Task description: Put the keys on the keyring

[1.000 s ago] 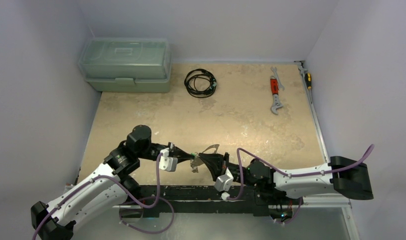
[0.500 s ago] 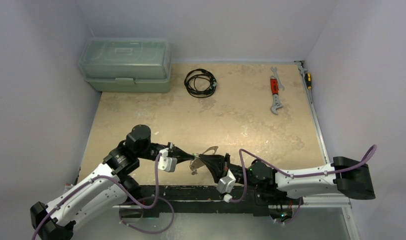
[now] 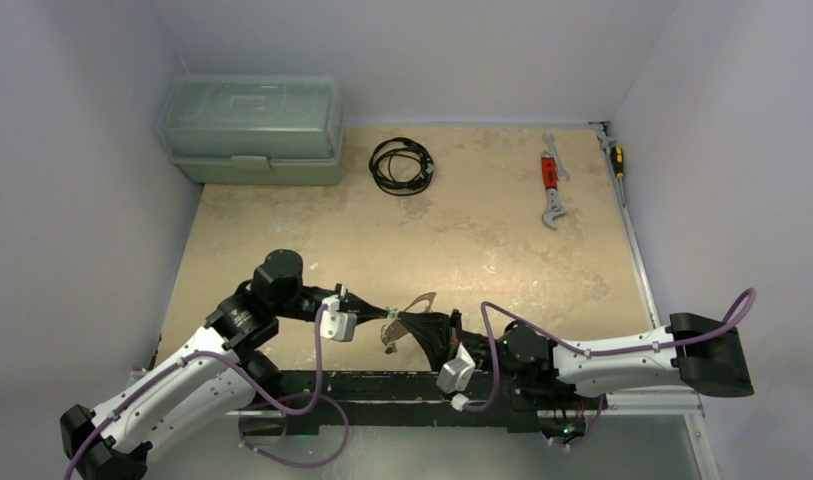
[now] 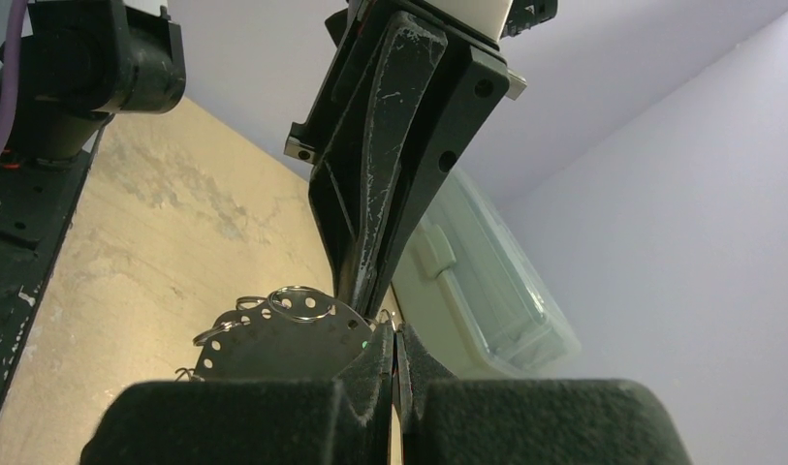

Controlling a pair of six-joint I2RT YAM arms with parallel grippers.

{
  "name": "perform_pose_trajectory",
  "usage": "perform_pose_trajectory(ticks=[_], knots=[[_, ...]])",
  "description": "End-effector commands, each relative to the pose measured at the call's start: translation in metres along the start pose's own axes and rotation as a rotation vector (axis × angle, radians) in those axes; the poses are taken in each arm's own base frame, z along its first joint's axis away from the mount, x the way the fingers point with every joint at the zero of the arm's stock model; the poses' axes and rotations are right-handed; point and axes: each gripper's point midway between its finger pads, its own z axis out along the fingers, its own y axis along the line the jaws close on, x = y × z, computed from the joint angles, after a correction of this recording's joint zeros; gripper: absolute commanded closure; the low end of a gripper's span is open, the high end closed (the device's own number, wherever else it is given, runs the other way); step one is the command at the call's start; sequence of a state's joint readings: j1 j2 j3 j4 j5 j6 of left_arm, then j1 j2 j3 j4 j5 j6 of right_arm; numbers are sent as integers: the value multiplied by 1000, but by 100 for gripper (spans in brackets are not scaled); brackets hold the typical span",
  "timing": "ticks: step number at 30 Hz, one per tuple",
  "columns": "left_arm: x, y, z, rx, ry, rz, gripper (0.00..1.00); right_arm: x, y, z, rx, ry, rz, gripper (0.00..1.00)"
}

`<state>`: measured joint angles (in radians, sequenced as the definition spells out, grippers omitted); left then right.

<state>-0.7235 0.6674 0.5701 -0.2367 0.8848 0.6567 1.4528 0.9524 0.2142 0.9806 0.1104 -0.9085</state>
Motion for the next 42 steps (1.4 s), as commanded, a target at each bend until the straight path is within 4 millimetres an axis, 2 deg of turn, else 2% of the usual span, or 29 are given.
perform_pose_trajectory(ticks=[1, 19, 42], knots=[[-15, 9, -4, -17, -21, 59, 100, -21, -24, 4, 83, -66, -7, 100], [-30, 5, -7, 9, -75, 94, 100, -9, -12, 12, 44, -17, -11, 100], [-22, -5, 1, 82, -80, 18, 100, -12, -26, 8, 110, -24, -16, 100]])
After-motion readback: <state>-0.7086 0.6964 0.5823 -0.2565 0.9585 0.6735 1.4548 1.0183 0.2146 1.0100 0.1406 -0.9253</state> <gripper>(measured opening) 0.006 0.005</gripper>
